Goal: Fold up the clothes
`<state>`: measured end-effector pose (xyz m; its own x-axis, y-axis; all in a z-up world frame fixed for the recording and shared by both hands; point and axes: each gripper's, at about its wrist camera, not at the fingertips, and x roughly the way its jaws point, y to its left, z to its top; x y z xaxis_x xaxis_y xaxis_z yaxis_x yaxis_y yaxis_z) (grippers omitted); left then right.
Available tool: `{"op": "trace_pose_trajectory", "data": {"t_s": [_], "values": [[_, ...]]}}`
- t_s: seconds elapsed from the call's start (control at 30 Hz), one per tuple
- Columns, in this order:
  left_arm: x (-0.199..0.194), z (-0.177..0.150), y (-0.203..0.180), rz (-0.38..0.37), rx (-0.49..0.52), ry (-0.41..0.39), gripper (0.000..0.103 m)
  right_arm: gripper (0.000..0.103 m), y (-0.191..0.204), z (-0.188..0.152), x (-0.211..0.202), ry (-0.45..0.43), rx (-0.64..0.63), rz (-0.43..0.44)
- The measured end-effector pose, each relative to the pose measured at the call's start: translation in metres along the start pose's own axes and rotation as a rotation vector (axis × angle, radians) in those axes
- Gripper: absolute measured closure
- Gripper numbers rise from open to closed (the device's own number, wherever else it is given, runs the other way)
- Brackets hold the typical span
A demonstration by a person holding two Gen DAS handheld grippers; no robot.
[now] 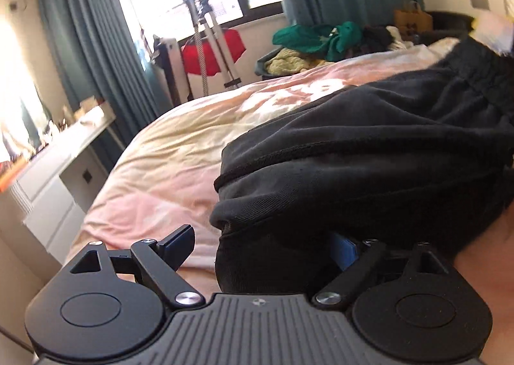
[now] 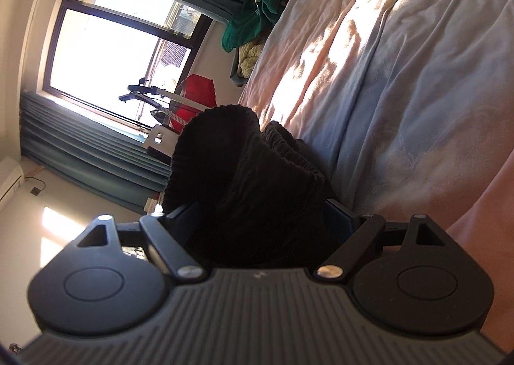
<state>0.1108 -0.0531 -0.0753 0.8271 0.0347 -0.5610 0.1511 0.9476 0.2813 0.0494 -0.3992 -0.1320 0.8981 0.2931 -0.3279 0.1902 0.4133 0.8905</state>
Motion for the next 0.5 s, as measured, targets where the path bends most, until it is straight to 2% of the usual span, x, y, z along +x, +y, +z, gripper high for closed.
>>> {"op": "trace_pose_trajectory", "data": {"t_s": [0.13,0.23,0.33,0.4,0.5], "values": [[-0.003,0.005,0.017,-0.026,-0.119,0.013,0.013,0.017,0.006,-0.005,-0.004,-0.026,-0.034,-0.035],[-0.007,0.004,0.017,-0.029,-0.153,0.015,0.013,0.017,0.010,-0.010,-0.015,-0.052,-0.045,-0.033],[-0.035,-0.012,-0.007,-0.016,-0.155,0.011,0.013,0.016,0.010,-0.018,-0.020,-0.051,-0.031,-0.064],[-0.051,-0.023,-0.027,0.000,-0.134,-0.001,0.013,0.015,0.010,-0.021,-0.017,-0.017,-0.024,-0.060],[-0.048,-0.024,-0.033,0.006,-0.119,-0.014,0.015,0.015,0.013,-0.027,-0.018,-0.026,-0.035,-0.092]]}}
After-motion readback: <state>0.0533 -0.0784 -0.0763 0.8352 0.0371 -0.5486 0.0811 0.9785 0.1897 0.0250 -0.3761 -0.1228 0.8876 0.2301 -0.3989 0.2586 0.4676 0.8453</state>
